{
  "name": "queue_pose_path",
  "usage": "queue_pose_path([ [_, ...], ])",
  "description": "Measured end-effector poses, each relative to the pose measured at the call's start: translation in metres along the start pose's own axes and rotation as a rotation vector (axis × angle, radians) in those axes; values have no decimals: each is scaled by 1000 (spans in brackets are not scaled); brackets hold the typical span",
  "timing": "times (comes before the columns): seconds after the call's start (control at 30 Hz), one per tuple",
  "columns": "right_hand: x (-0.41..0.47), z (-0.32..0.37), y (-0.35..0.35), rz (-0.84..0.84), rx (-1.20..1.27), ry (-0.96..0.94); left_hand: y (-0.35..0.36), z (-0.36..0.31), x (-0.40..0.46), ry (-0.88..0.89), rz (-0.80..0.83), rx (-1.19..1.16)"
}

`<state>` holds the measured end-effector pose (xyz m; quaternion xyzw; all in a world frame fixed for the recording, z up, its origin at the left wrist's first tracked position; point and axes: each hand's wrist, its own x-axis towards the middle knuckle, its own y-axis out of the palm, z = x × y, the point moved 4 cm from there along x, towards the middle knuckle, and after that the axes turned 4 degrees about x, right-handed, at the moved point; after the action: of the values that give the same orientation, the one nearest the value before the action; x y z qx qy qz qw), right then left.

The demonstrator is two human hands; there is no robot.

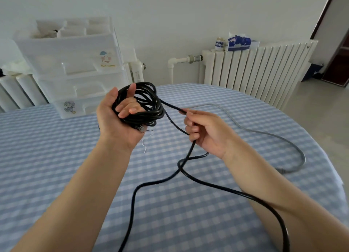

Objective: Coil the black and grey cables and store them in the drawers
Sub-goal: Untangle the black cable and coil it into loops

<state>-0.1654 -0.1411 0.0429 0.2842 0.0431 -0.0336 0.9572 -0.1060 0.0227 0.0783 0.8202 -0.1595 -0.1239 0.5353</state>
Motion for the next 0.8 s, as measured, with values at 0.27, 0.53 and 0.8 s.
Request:
queue_pose_path([
  [0.27, -20, -20, 24, -52, -1248, -110, -4, 3, -2, 174, -76, 258],
  [0.53, -18, -43, 34, 117, -994, 189, -10, 23, -2, 391, -51, 684],
  [0.8, -14, -40, 28, 189, -661, 243, -8, 41, -9, 539, 75, 1080],
])
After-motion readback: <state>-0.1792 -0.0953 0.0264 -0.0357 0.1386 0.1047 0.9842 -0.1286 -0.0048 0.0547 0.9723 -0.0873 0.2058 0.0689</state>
